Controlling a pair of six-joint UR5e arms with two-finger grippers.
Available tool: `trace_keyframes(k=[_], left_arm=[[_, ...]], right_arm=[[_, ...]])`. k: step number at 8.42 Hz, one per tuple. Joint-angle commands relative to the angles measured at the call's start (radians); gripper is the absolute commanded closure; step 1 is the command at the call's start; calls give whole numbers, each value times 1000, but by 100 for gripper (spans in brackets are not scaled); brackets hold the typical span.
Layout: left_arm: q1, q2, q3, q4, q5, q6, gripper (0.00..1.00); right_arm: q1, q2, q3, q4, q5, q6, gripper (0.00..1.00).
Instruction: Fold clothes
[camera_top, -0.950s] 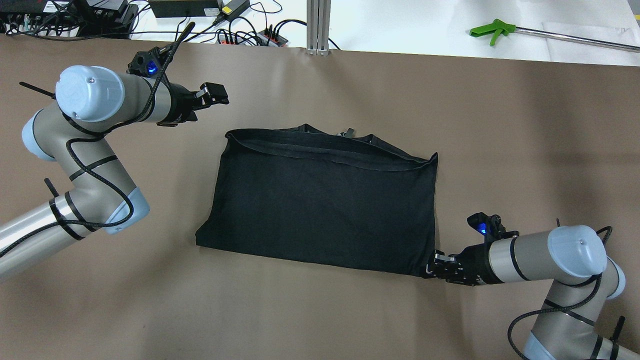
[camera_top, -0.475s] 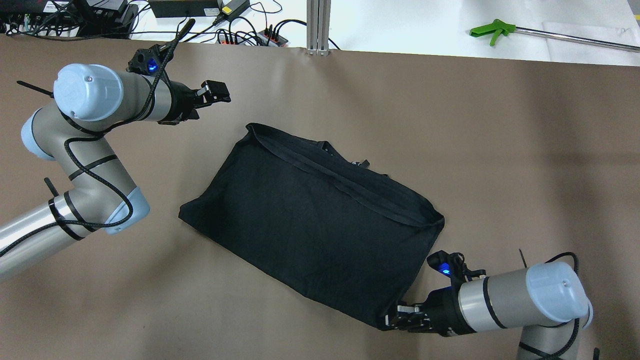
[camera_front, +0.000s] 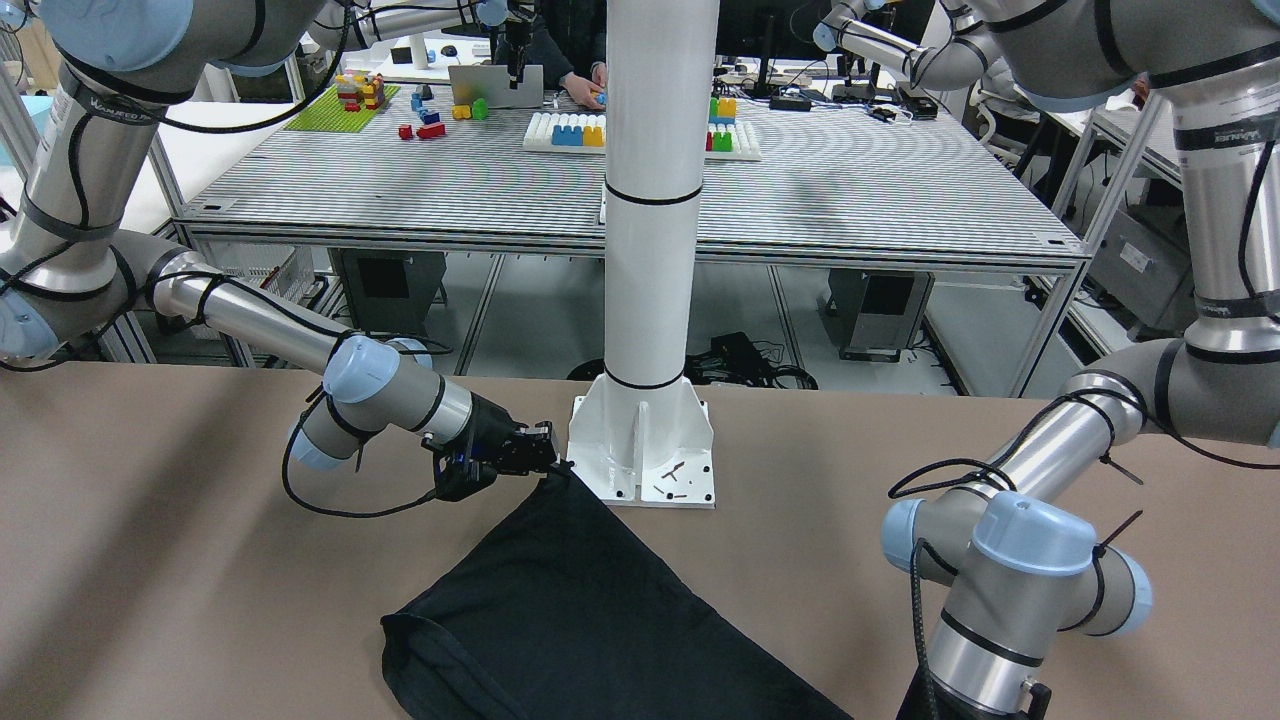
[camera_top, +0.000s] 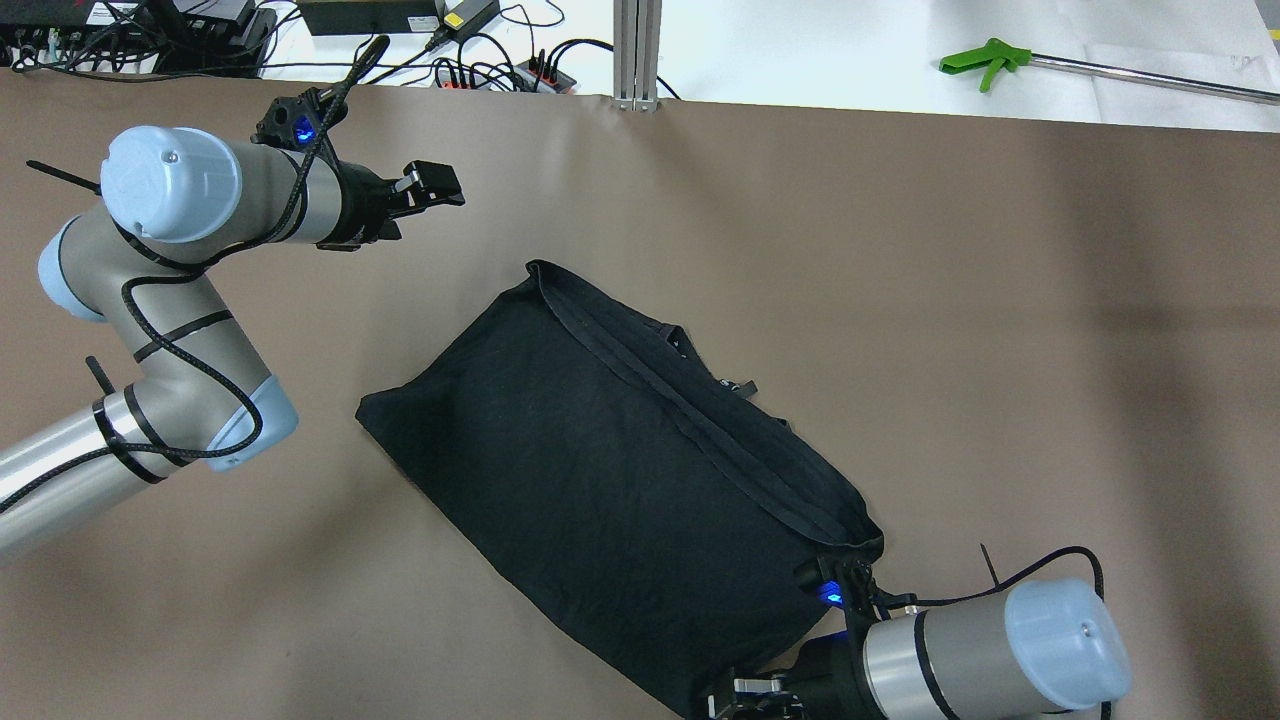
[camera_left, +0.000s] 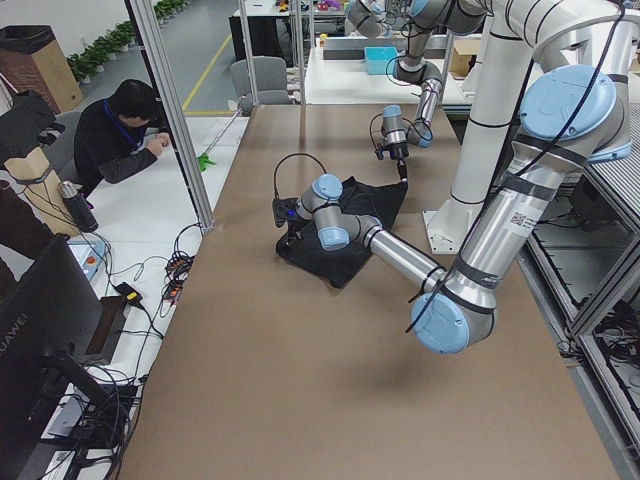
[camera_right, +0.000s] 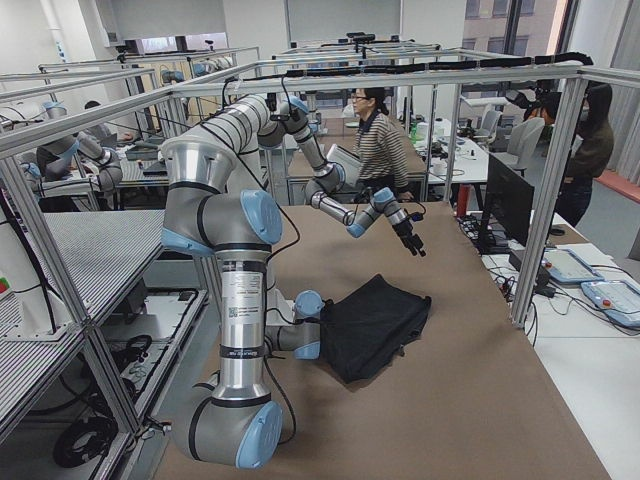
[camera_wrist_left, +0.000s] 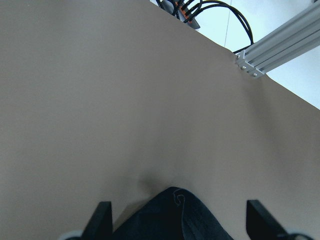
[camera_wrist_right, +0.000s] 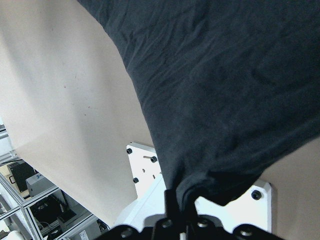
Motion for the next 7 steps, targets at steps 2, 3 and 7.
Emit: trace_keyframes(k=[2,3,7], left_arm=[[8,6,-5,0,-3,4,6],[11,9,-12,2,-3,4,6],[14,80,-105,49,-87,3,6]], right_arm=[[-33,-4,22,-33,-243,-13,6],[-23,-10,28,-31,-241,-15,6],[136,-16,36,-117,-166,-18,6]])
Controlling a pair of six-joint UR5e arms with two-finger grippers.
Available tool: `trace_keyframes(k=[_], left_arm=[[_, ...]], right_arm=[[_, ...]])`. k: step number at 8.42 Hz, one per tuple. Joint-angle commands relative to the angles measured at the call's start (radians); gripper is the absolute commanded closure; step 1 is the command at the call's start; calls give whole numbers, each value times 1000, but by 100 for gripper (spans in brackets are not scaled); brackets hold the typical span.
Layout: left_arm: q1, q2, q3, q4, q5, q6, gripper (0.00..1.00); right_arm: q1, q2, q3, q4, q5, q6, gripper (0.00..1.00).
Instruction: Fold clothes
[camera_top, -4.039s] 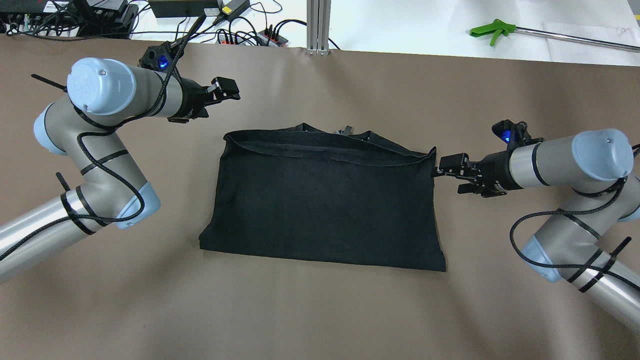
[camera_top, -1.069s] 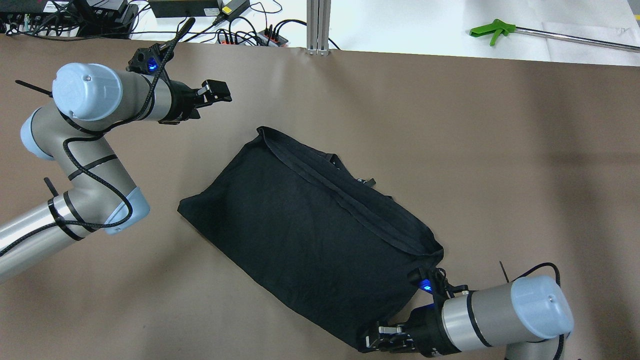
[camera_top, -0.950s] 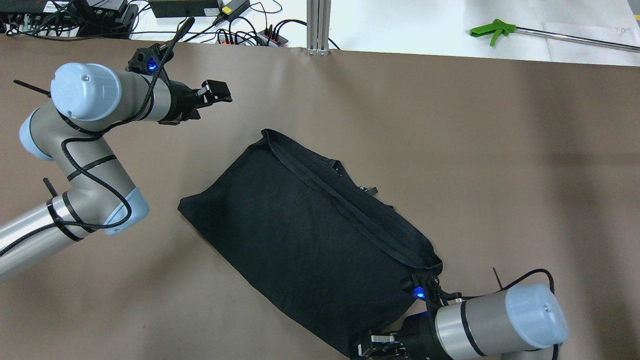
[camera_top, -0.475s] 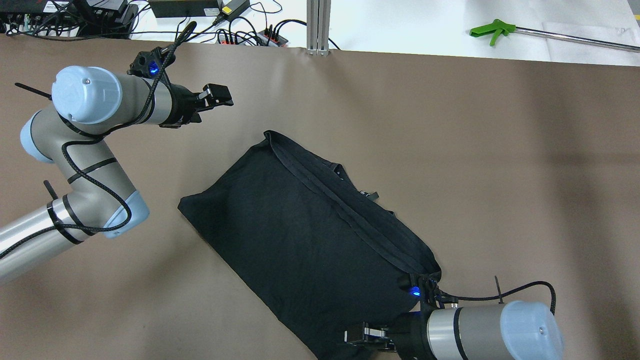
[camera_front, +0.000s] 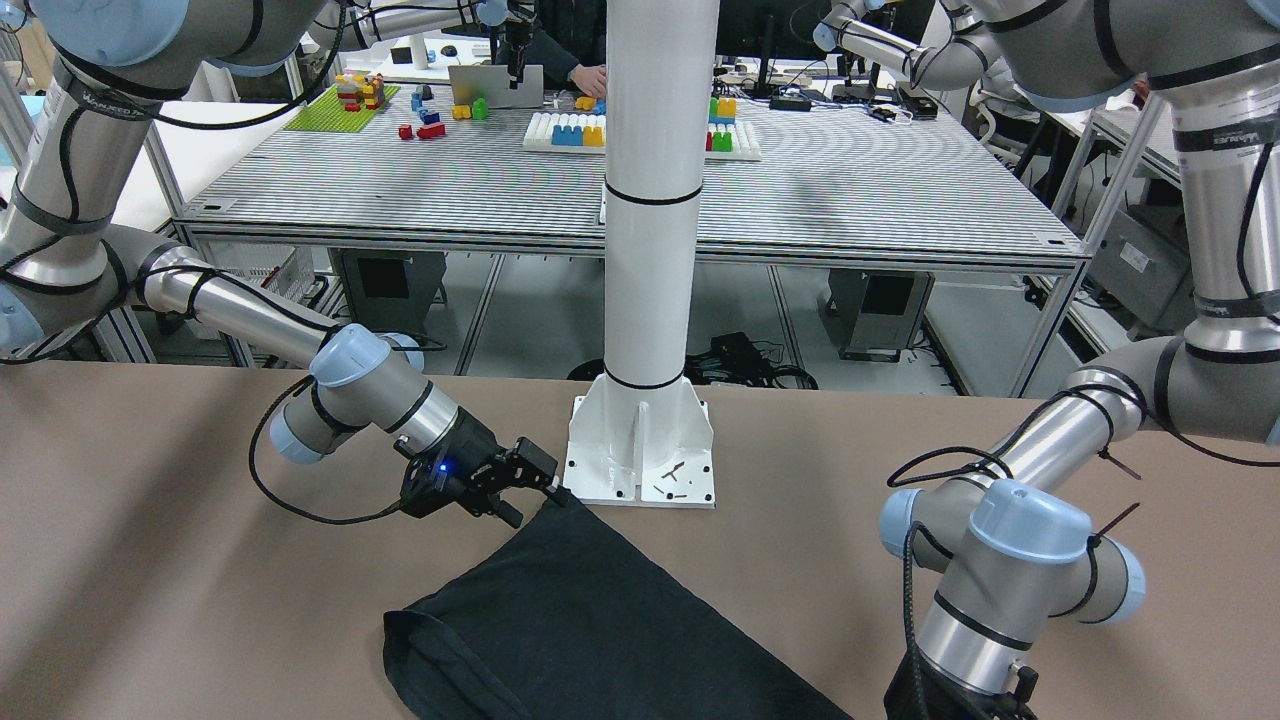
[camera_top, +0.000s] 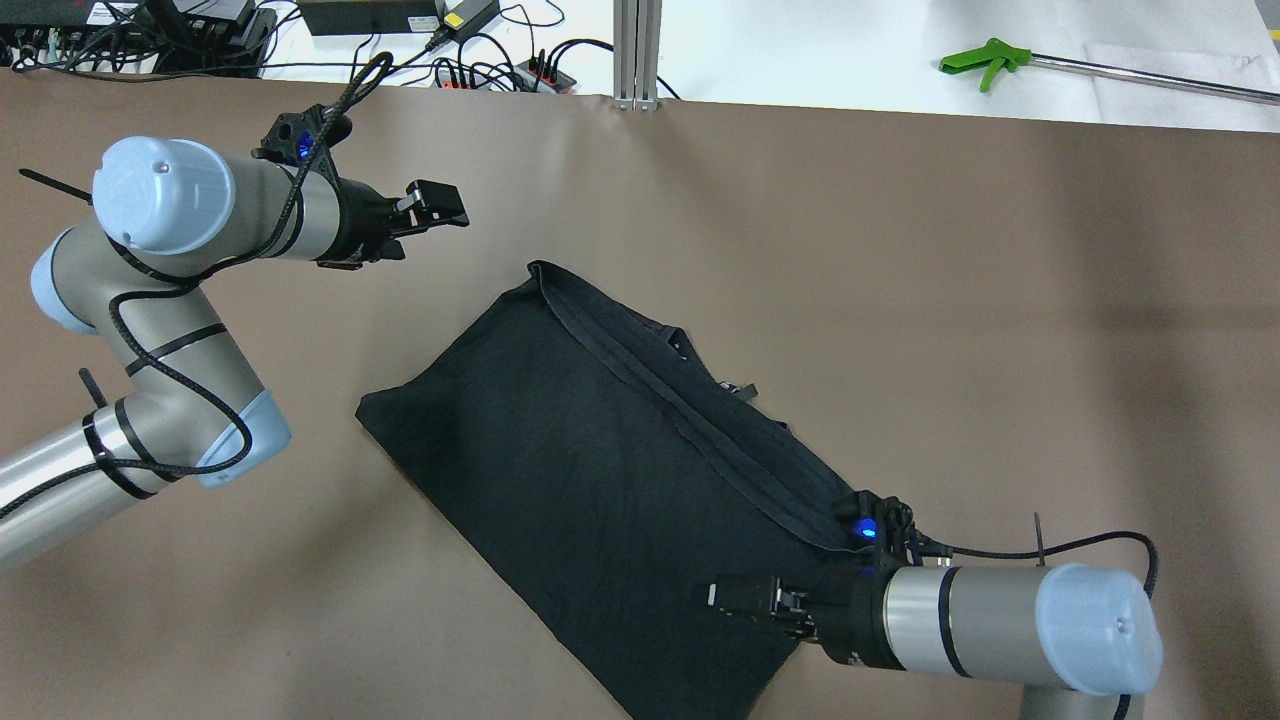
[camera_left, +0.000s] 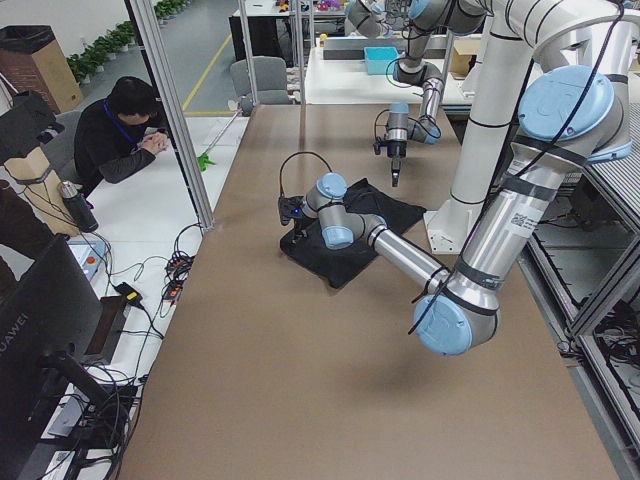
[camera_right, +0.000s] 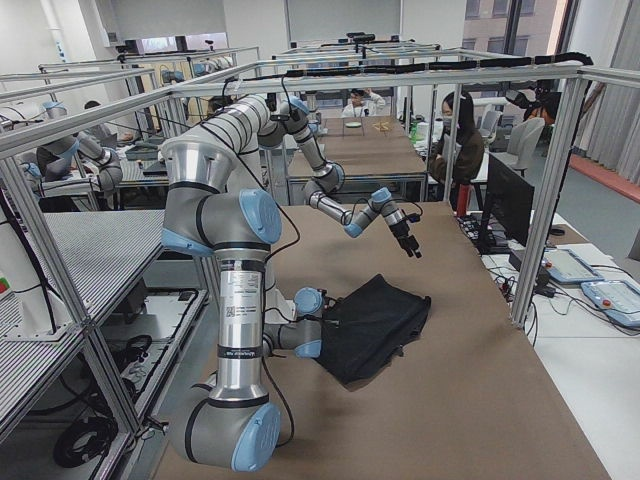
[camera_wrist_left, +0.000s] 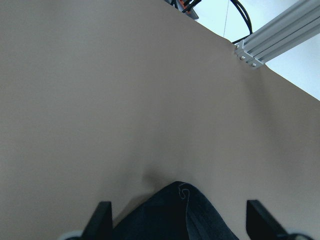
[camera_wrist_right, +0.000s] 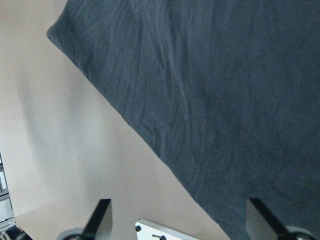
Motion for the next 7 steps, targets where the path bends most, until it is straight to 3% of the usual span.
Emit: trace_keyframes(k=[1,2,4,7], left_arm=[[29,142,-158,77,-48,-2,6],[76,242,-221,53,-33,3,6],[116,382,-187,-218,-29,3,6],[187,379,-135,-233,78,6,6]], right_arm=[[109,16,-4,-98,46,-3,6],[133,17,-4,-105,46,-3,6],[144,16,-9,-106,4,-3,6],[144,14,-6,-106,1,-3,6]])
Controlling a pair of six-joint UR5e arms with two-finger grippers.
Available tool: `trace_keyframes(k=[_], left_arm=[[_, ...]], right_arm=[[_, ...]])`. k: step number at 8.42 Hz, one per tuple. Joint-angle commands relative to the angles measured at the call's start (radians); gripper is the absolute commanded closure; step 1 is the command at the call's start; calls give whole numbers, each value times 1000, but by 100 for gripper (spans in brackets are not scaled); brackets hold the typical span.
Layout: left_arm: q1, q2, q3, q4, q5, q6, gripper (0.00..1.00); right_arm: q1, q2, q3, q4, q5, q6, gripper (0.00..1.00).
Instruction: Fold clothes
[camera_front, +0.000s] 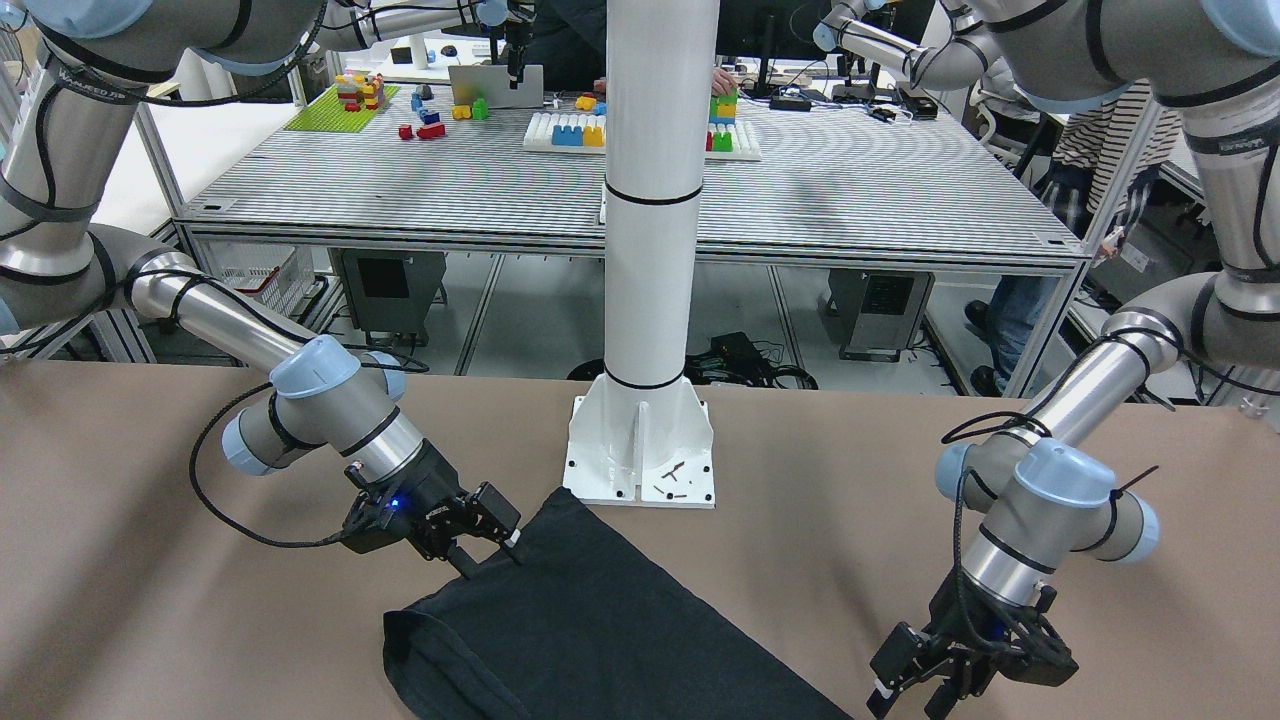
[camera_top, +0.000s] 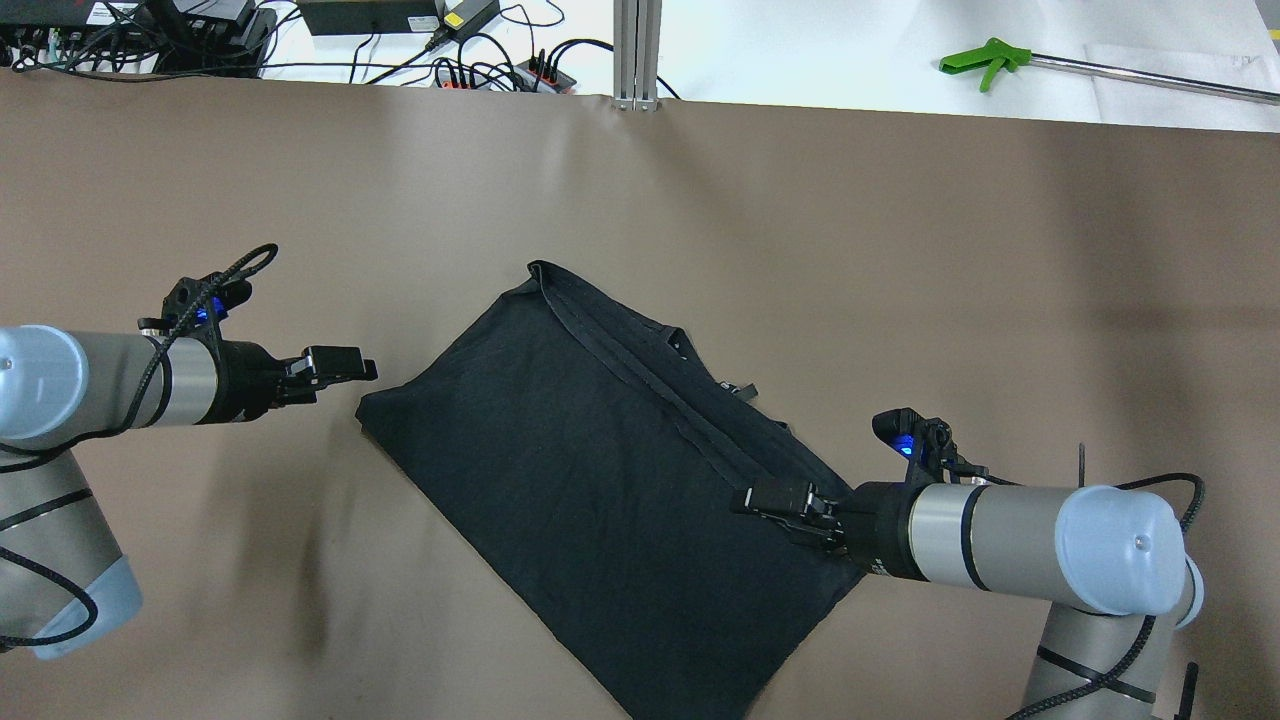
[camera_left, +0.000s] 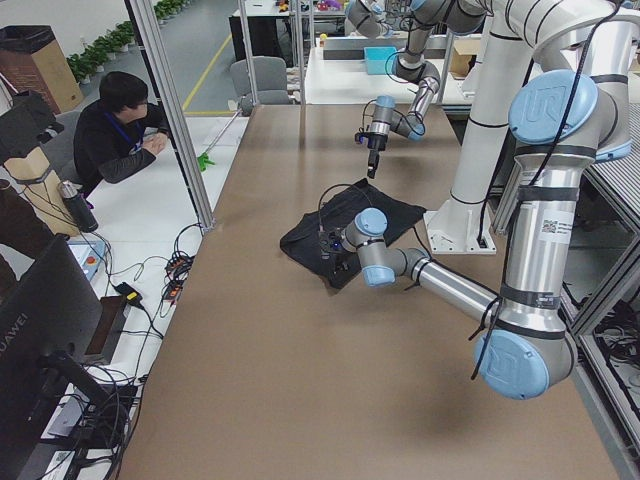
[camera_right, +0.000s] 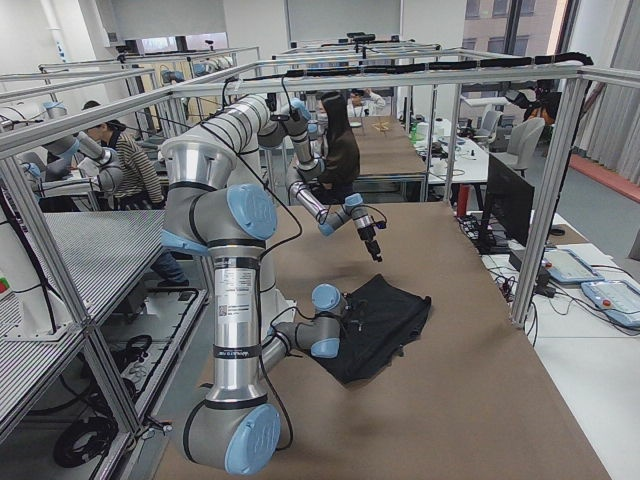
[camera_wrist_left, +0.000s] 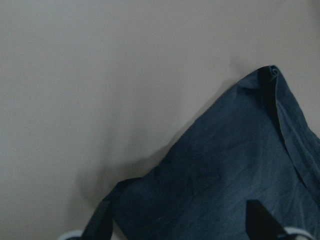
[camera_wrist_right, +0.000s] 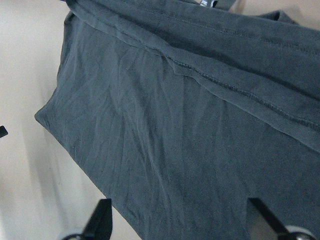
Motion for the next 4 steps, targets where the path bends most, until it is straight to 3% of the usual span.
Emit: trace_keyframes(k=[1,4], left_arm=[[69,-2,64,-40,95,4,6],[85,-21,158,-111,130,5,6]], right_arm=[[1,-1,1,-1,-4,0,6],[1,1,3,0,-6,1,6]])
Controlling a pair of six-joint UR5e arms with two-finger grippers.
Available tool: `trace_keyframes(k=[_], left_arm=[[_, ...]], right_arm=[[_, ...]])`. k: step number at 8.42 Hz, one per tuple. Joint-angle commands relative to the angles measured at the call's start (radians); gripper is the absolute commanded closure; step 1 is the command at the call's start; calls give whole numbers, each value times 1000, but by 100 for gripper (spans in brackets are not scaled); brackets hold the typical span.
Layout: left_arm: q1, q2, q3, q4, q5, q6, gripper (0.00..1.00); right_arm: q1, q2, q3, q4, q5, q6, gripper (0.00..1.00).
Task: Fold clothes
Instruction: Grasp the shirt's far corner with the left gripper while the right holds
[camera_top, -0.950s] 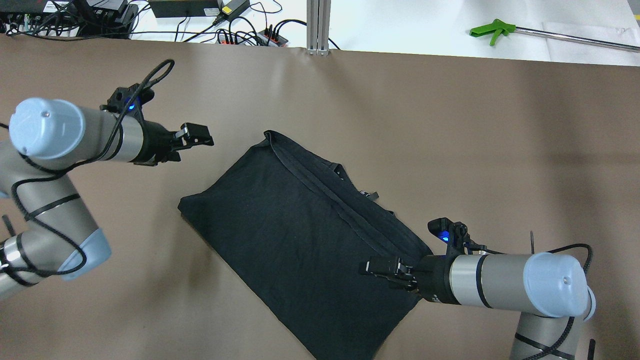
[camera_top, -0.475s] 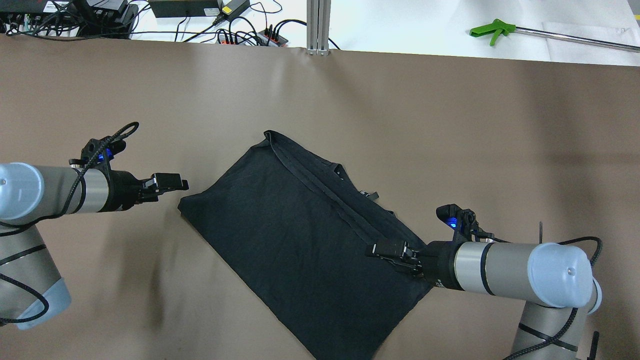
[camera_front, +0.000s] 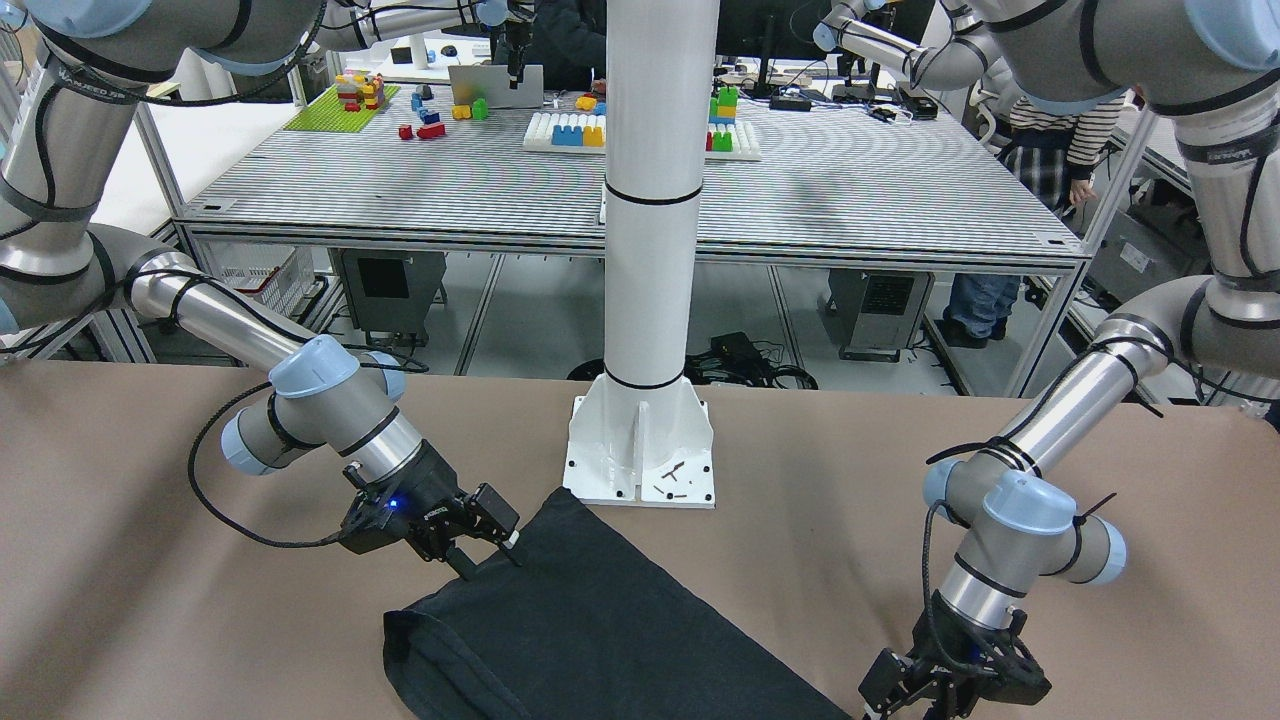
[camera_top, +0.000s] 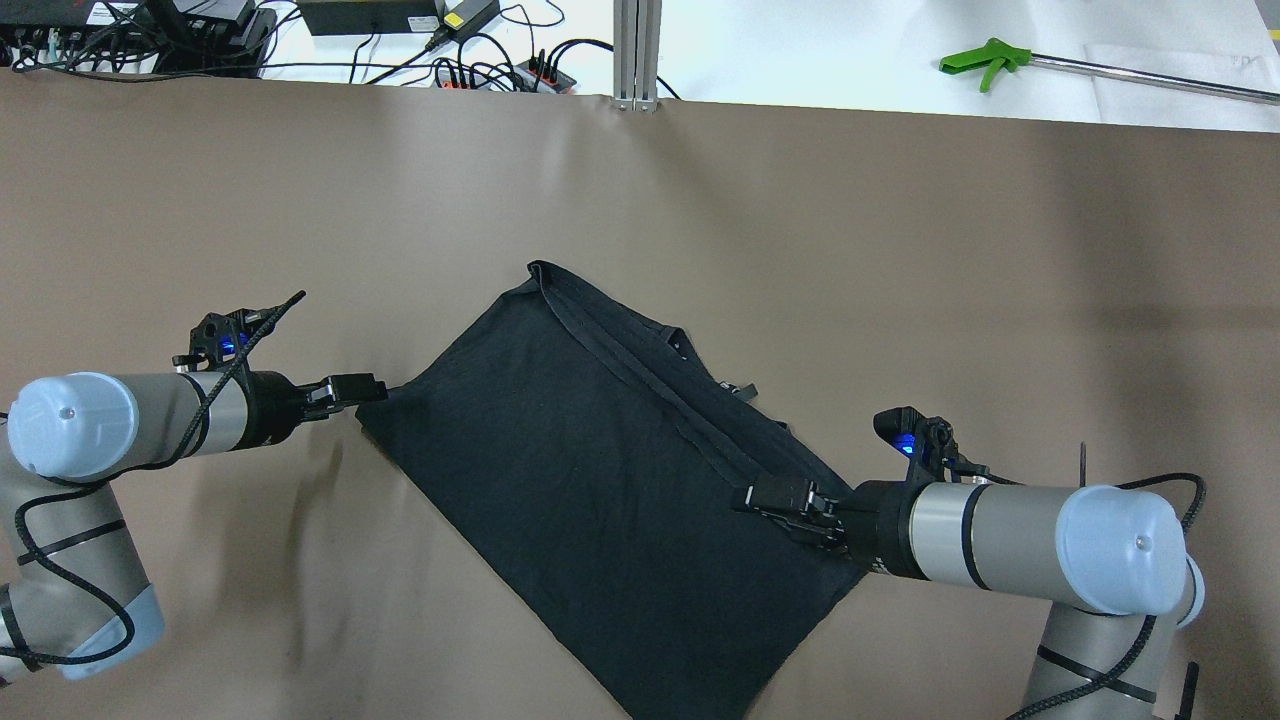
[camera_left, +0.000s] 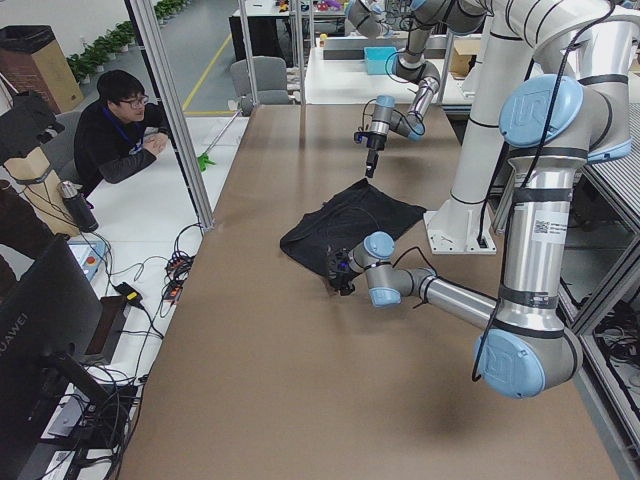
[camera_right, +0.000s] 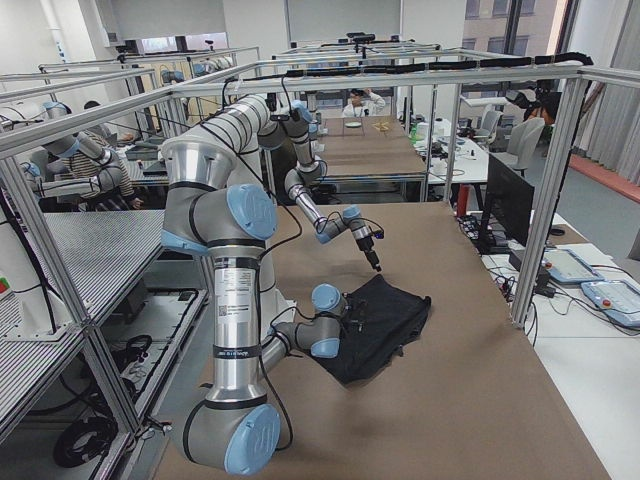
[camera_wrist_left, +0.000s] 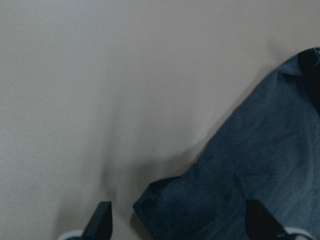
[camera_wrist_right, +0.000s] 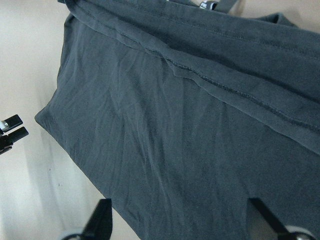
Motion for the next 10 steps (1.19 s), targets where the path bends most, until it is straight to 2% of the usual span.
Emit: trace_keyframes(k=[1,3,4,5,7,10], left_arm=[[24,-15,54,-28,22,9,6],[26,-56,76,-26,22,6,7],[29,-65,76,-25,20,6,13],[29,-65,77,-25,20,4,25],[29,-67,76,-25,13,3,97],[18,-76,62,-16,-48,3,100]], right_arm=[[-1,3,0,1,-3,2,6],[0,3,0,1,-3,2,6],[0,3,0,1,-2,2,6],[0,3,-1,1,-3,2,6],[0,3,-3,1,-5,7,6],[2,-2,-3,1,-5,2,6]])
